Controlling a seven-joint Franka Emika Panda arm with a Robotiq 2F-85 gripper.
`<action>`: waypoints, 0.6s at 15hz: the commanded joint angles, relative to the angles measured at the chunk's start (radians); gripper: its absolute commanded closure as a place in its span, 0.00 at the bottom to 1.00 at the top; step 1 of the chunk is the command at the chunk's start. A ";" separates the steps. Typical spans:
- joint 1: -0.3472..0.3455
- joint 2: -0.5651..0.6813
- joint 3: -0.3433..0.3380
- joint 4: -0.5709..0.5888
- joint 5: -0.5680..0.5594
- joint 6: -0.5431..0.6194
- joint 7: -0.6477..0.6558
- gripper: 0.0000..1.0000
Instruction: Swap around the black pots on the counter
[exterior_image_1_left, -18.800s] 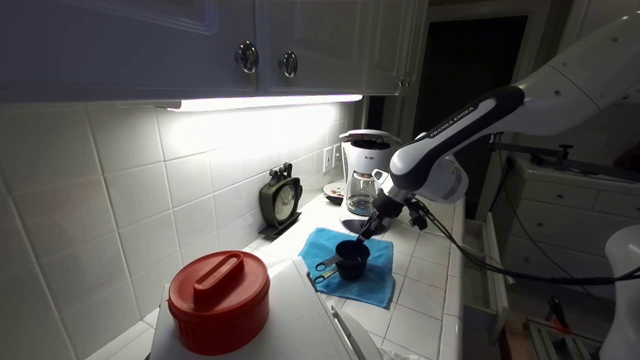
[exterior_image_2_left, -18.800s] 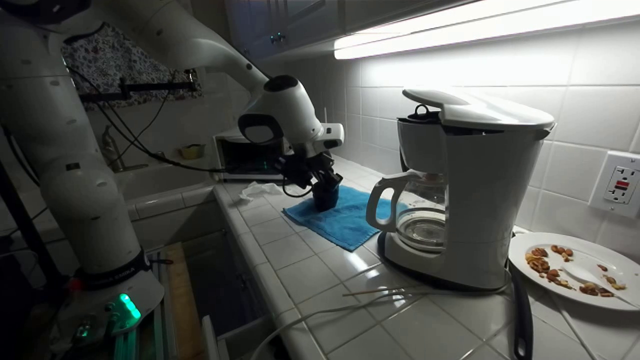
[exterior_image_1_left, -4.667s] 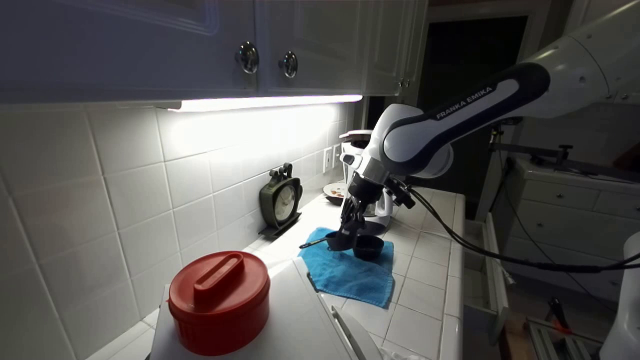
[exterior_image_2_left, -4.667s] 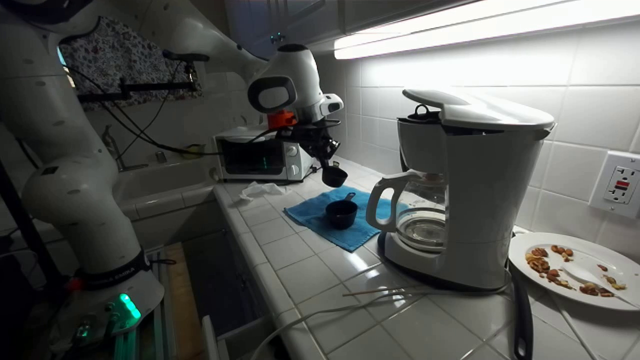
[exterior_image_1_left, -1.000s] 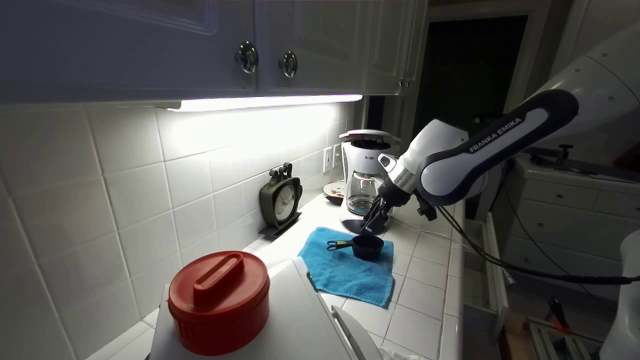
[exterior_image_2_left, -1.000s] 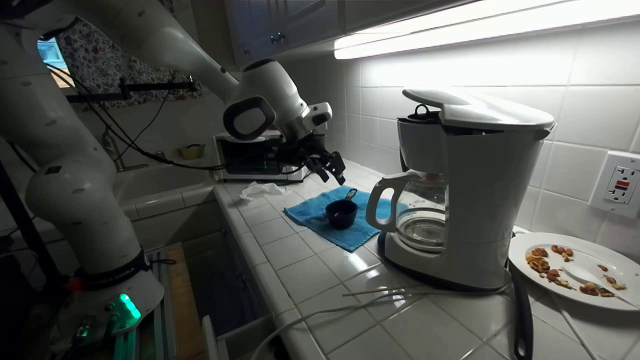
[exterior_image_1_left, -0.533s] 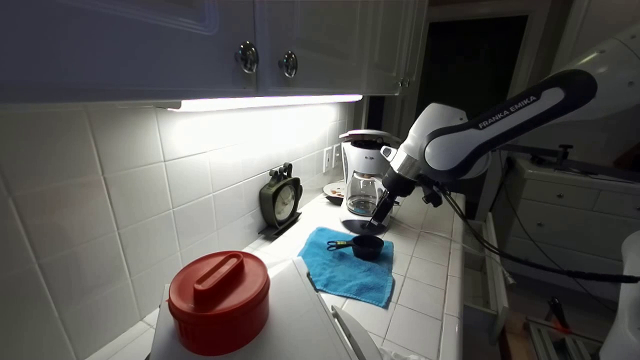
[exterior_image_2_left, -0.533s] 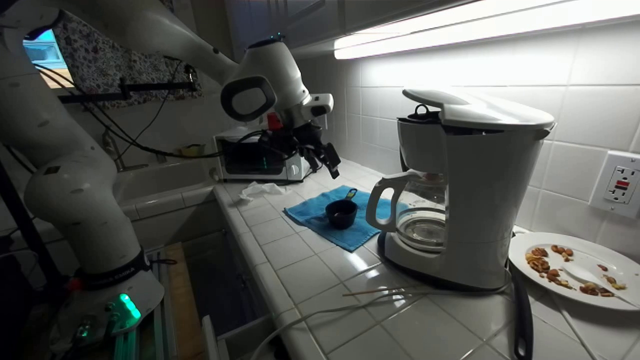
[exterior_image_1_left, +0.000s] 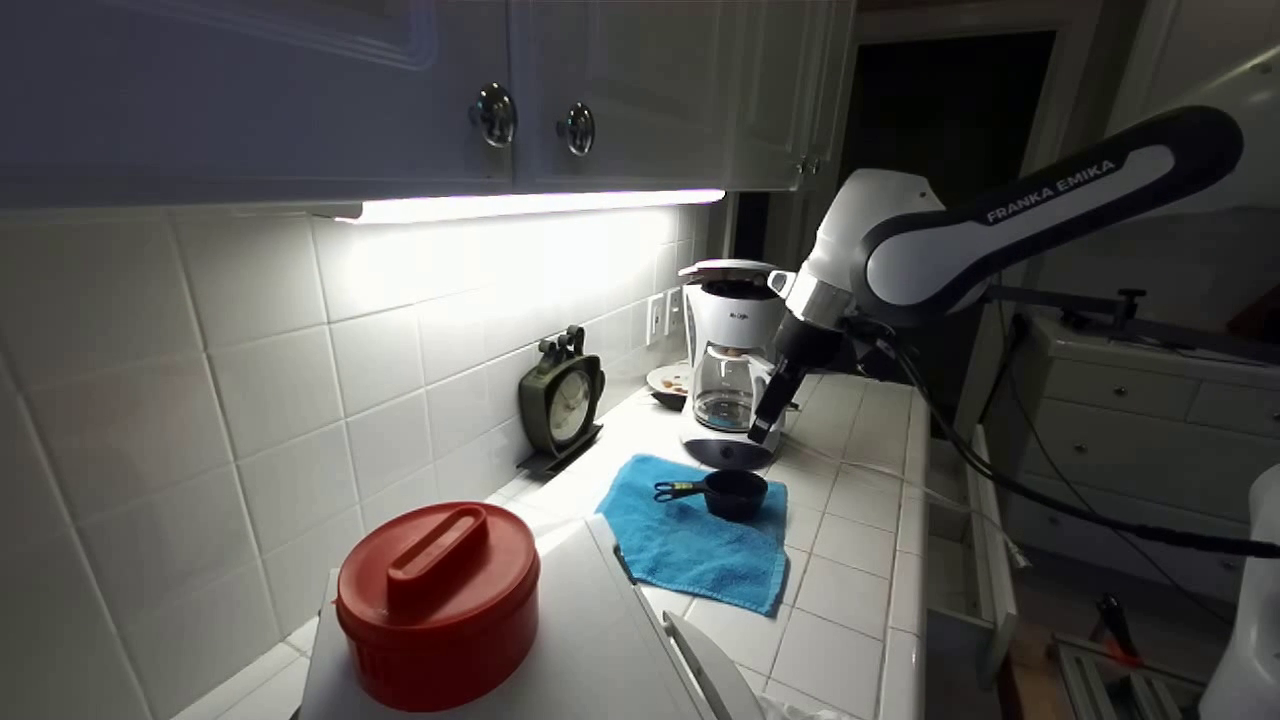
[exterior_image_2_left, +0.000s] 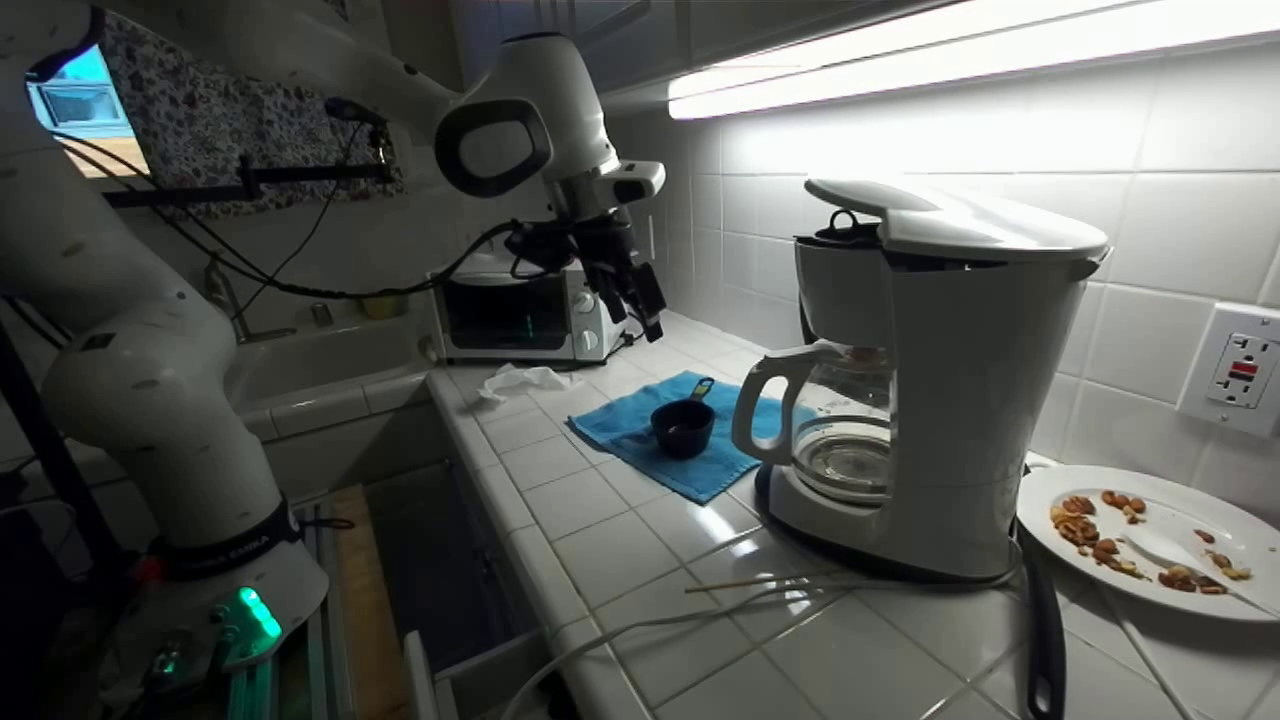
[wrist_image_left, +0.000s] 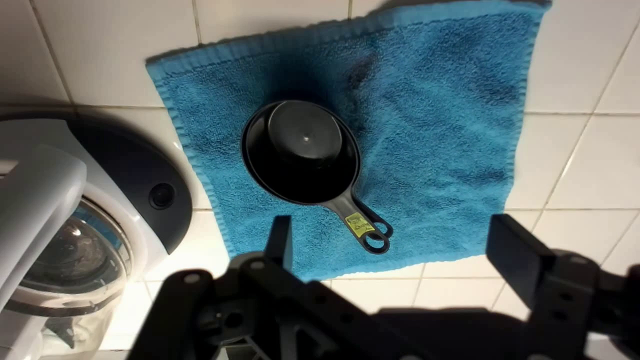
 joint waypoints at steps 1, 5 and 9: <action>-0.015 -0.048 0.025 0.001 -0.051 -0.063 0.069 0.00; -0.009 -0.069 0.035 -0.004 -0.043 -0.076 0.087 0.00; -0.013 -0.081 0.046 -0.012 -0.052 -0.071 0.111 0.00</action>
